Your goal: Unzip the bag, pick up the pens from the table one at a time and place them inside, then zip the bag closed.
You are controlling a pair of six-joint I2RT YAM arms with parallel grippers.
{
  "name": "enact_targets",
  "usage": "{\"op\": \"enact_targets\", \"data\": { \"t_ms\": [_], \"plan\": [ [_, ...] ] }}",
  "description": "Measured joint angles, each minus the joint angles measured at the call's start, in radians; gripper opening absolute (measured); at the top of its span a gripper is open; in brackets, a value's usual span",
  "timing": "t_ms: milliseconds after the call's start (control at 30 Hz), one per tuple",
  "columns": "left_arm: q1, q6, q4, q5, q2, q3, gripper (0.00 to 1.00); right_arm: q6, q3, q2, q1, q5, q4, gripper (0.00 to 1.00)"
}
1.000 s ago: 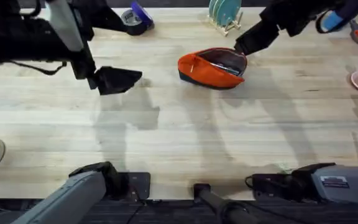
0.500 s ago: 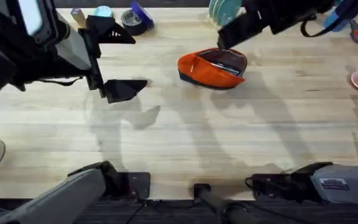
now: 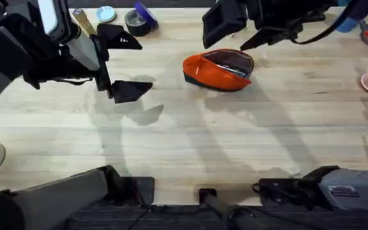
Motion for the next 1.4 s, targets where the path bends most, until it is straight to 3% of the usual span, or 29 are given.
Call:
{"op": "enact_targets", "data": {
  "t_ms": [333,767,1000,1400],
  "plan": [
    [0.0,0.0,0.002,0.0,0.0,0.0,0.995,0.26,0.0,0.02,0.014,0.019,-0.006,0.996],
    [0.0,0.0,0.002,0.0,0.0,0.0,0.995,0.518,-0.007,0.034,0.204,0.373,0.001,0.995],
    [0.0,0.0,0.002,0.0,0.0,0.0,0.995,0.625,-0.153,0.034,0.211,0.42,0.104,0.995],
    [0.0,0.0,0.002,0.0,0.0,0.0,0.995,0.674,-0.359,0.034,0.211,0.415,0.371,0.995]
  ]
}}
